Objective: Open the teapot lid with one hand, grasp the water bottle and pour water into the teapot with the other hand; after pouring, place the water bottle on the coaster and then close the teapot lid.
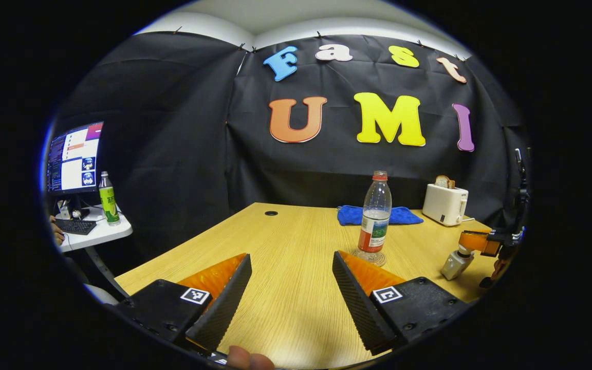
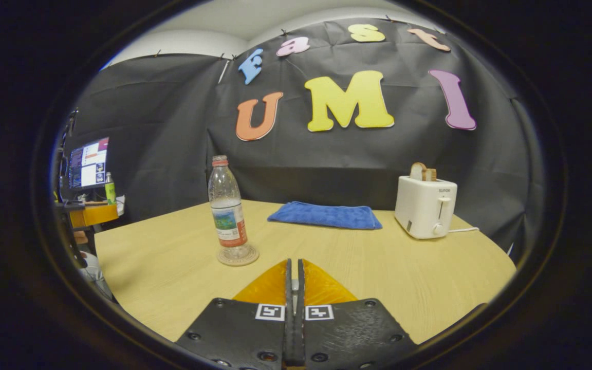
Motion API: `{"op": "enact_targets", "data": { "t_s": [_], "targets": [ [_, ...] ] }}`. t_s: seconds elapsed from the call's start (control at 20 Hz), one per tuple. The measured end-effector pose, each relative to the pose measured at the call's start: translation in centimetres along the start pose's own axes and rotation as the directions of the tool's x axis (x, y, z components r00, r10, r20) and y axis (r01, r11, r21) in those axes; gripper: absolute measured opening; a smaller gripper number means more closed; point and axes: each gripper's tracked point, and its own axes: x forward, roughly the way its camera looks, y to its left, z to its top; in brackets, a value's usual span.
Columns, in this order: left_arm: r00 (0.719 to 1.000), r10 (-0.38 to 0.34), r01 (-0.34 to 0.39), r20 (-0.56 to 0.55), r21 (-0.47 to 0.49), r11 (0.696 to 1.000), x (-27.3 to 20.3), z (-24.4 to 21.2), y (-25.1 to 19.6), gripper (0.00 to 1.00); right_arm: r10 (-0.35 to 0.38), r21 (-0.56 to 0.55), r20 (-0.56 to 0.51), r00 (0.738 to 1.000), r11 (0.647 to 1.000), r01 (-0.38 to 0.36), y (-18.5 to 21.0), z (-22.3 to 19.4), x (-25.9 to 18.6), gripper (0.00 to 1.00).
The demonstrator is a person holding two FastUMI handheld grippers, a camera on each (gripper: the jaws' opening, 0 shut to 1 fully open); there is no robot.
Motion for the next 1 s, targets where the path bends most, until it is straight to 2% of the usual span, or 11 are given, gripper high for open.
{"op": "enact_targets", "data": {
  "t_s": [1.0],
  "targets": [
    [1.0, -0.011, 0.011, 0.013, 0.016, 1.0, -0.3, 1.0, -1.4, 0.99, -0.002, 0.003, -0.015, 1.0, 1.0, 0.002, -0.2, -1.8, 0.2, 0.0]
  ]
}}
